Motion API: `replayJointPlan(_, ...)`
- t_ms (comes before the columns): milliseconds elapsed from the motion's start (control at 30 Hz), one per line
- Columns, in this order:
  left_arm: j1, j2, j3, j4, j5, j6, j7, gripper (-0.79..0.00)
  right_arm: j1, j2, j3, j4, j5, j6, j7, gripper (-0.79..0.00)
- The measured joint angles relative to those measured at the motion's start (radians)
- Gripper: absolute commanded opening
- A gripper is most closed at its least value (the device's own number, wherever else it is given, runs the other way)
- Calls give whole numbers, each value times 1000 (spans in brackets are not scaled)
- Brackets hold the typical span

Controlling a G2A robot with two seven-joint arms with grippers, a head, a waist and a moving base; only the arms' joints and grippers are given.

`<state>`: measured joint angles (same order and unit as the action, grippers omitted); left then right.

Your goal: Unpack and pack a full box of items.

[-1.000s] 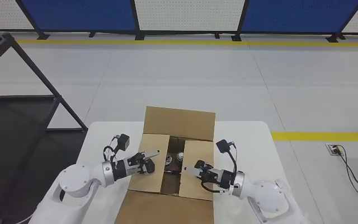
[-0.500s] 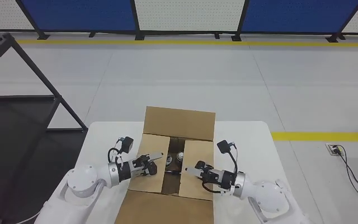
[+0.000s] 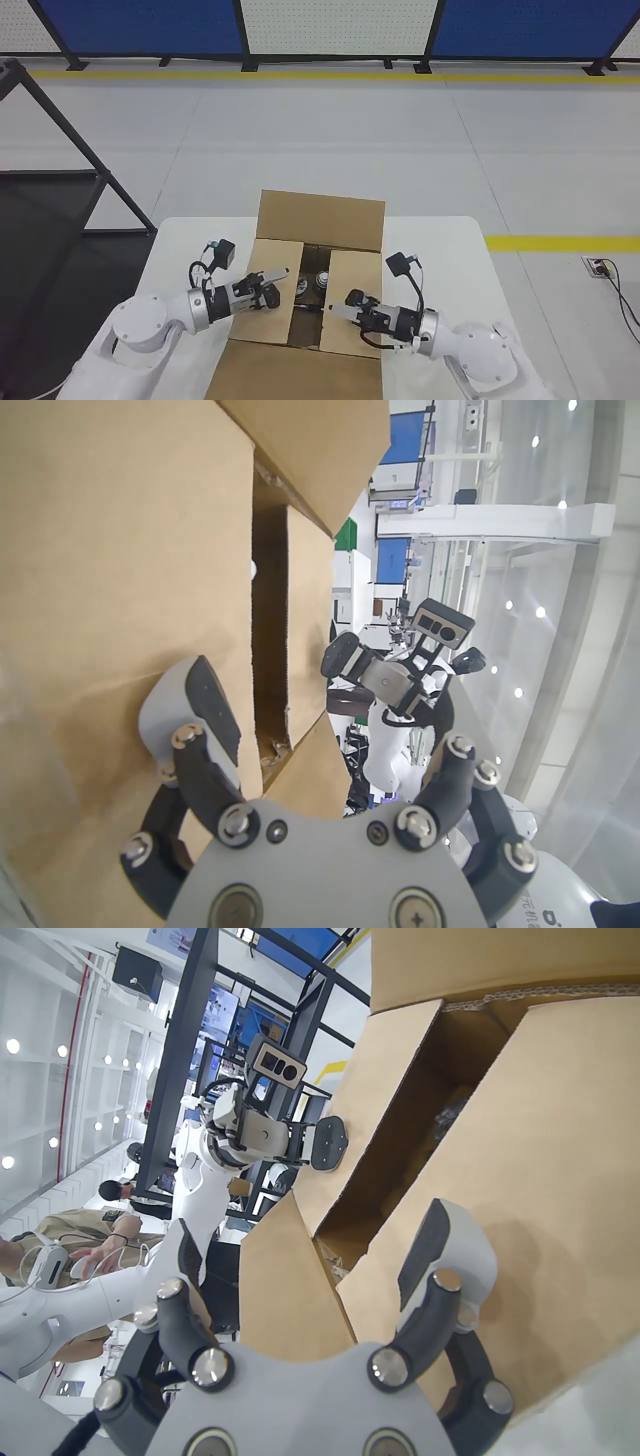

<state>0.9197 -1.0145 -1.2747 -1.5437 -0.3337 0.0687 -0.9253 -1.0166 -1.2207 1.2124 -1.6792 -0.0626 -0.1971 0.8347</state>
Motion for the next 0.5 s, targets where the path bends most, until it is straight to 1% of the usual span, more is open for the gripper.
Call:
replayJointPlan(200, 37, 10, -66, -59, -33, -10, 0, 0, -17, 8, 15, -36, 36, -50, 51, 0)
replayJointPlan(300, 57, 15, -96, -87, -47, -13, 1, 0, -31, 15, 28, -60, 75, -97, 97, 0)
replayJointPlan(400, 78, 19, -131, -112, -67, -24, 2, 0, -49, 24, 50, -84, 136, -167, 182, 0)
replayJointPlan(500, 107, 25, -184, -139, -105, -42, 1, 0, -83, 37, 88, -115, 201, -238, 271, 0)
